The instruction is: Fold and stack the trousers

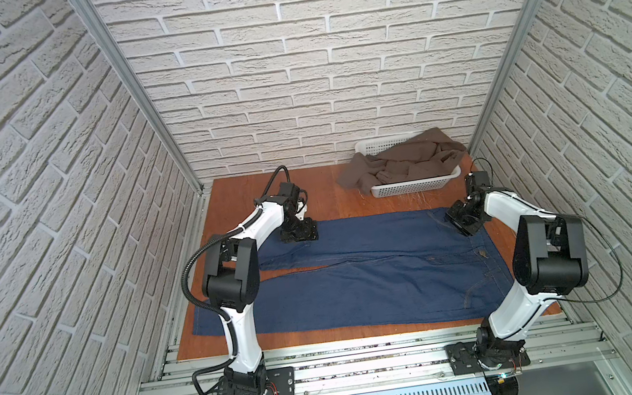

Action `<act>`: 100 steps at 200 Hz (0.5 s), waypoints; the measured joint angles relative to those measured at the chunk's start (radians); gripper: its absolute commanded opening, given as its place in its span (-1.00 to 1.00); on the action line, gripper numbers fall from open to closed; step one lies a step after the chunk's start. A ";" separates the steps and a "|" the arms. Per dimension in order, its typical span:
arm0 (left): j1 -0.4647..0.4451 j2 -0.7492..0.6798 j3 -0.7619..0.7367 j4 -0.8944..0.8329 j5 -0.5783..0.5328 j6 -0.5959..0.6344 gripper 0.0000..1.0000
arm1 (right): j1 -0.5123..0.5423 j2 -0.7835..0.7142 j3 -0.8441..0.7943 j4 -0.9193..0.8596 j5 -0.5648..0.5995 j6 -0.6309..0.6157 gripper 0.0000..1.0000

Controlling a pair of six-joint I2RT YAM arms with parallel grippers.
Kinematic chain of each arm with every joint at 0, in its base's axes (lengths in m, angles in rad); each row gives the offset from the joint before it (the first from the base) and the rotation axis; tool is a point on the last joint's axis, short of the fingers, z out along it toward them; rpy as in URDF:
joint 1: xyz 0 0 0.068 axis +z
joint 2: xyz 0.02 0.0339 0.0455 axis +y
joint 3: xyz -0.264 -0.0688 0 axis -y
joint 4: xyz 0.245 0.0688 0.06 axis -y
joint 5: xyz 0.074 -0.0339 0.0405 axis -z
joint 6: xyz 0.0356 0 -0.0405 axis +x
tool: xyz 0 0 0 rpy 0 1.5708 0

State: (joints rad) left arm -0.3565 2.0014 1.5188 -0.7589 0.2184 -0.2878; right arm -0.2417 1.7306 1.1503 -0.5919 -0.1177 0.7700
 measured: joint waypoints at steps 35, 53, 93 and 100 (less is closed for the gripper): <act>-0.031 0.037 -0.007 -0.024 -0.059 0.008 0.25 | 0.002 0.000 0.000 0.000 0.000 0.000 -0.01; -0.037 0.047 -0.005 -0.039 -0.103 0.011 0.04 | 0.002 0.000 0.000 0.000 0.000 0.000 -0.01; -0.047 0.070 0.019 -0.070 -0.197 0.031 -0.36 | 0.003 0.000 0.000 0.000 0.000 0.000 -0.01; -0.048 0.070 0.019 -0.076 -0.213 0.033 -0.38 | 0.003 0.000 0.000 0.000 0.000 0.000 -0.01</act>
State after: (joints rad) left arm -0.4049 2.0716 1.5383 -0.8352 0.0051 -0.2546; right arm -0.2382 1.7306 1.1503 -0.5919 -0.1177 0.7700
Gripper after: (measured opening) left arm 0.327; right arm 0.496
